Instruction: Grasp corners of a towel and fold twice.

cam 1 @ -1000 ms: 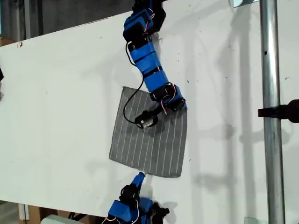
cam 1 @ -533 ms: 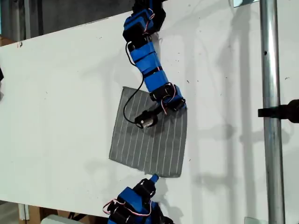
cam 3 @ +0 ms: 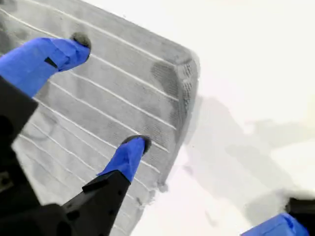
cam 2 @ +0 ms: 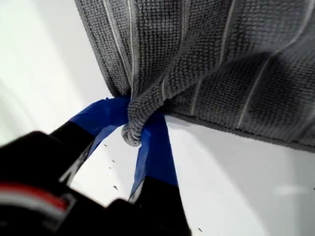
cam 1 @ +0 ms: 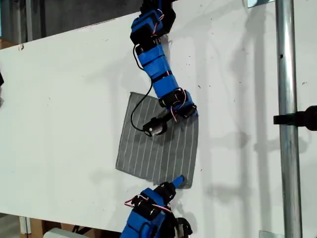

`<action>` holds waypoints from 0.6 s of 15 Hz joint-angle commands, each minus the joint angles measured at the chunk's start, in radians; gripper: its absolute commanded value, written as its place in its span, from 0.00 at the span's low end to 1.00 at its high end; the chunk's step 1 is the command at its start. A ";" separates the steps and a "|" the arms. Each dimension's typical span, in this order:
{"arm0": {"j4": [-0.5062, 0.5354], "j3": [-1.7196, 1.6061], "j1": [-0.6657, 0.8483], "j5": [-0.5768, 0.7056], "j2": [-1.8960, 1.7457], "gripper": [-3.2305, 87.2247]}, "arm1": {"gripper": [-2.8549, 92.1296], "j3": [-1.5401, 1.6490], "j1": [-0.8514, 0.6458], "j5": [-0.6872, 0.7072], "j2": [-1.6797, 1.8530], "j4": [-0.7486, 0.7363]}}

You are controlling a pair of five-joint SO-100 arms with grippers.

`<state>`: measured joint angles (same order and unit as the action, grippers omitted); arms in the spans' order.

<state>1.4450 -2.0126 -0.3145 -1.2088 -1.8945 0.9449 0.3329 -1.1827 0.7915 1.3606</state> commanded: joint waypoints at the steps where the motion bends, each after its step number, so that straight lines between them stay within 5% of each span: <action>1: -0.040 -0.014 -0.031 -0.054 0.074 0.40 | 0.03 -0.003 -0.002 0.009 0.044 0.008; 5: -0.198 -0.143 -0.097 -0.170 0.103 0.36 | 0.03 -0.003 0.005 0.009 0.048 0.008; 9: -0.515 -0.327 -0.173 -0.316 0.141 0.24 | 0.03 0.002 0.012 0.003 0.055 0.015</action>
<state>1.0170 -2.3148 -0.4648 -1.4818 -1.7625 0.9449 0.3405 -1.1827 0.7946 1.3606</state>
